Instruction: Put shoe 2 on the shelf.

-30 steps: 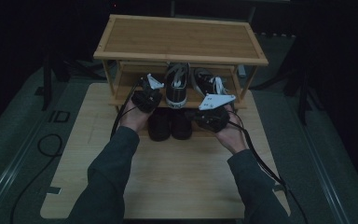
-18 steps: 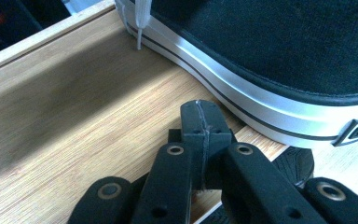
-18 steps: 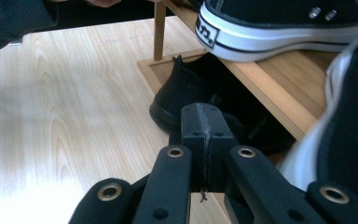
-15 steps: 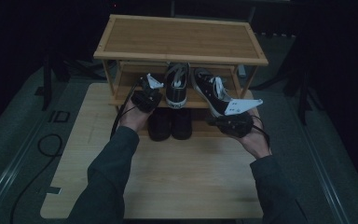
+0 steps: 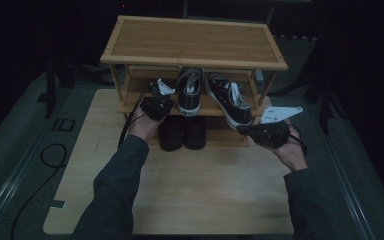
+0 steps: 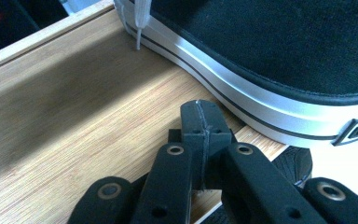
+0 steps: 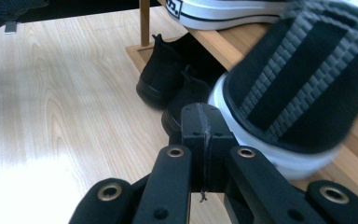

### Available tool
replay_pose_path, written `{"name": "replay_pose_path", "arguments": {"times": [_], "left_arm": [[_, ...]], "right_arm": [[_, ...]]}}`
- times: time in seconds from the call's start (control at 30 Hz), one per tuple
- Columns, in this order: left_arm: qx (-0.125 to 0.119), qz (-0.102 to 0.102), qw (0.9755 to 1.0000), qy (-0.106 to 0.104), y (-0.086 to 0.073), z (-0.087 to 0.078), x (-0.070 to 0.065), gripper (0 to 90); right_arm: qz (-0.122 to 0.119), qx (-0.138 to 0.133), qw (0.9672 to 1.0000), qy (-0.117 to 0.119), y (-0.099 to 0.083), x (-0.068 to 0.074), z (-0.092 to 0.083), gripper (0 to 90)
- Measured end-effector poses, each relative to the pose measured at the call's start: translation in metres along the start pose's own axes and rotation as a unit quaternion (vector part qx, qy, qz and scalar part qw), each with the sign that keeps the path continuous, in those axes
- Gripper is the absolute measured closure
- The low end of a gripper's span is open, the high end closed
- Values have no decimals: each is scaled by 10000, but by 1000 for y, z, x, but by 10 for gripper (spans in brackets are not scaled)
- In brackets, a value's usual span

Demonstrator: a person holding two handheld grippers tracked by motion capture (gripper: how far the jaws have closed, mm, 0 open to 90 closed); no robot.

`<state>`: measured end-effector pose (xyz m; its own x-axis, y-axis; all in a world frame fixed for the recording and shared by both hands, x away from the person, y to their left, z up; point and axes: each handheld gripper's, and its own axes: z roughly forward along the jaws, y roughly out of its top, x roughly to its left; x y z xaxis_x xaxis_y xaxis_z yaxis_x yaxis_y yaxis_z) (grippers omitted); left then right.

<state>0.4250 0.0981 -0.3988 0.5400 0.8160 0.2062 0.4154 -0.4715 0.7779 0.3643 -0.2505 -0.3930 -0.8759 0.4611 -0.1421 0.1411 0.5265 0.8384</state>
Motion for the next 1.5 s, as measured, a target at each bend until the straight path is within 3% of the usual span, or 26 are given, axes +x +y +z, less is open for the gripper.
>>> {"name": "replay_pose_path", "arguments": {"times": [0.23,0.4,0.6,0.9,1.1,1.23,1.3,1.47,1.5], "left_arm": [[-17,-12,10000,-15,0,0,0,900],[-1,8,10000,-3,0,0,0,900],[-23,5,10000,-11,0,0,0,900],[-25,-11,10000,-2,0,1,1,900],[-36,-14,10000,-43,0,1,2,900],[-33,4,10000,-44,0,1,1,900],[-30,-11,10000,-50,0,1,2,900],[-19,-11,10000,-42,0,1,2,900],[-25,-5,10000,-22,0,1,1,900]], "right_arm": [[154,-6,9998,-114,-16,-7,-11,900],[132,-114,9998,-131,-14,-7,-10,900],[-53,-112,9999,28,-3,2,6,900],[-103,-191,9998,-49,5,7,19,900],[-263,-82,9996,-31,11,11,28,900],[-170,-60,9994,-312,6,7,28,900],[-97,-98,9994,-307,5,5,29,900],[-186,-153,9994,-236,14,6,35,900],[-192,-200,9987,-425,20,6,37,900]]}}
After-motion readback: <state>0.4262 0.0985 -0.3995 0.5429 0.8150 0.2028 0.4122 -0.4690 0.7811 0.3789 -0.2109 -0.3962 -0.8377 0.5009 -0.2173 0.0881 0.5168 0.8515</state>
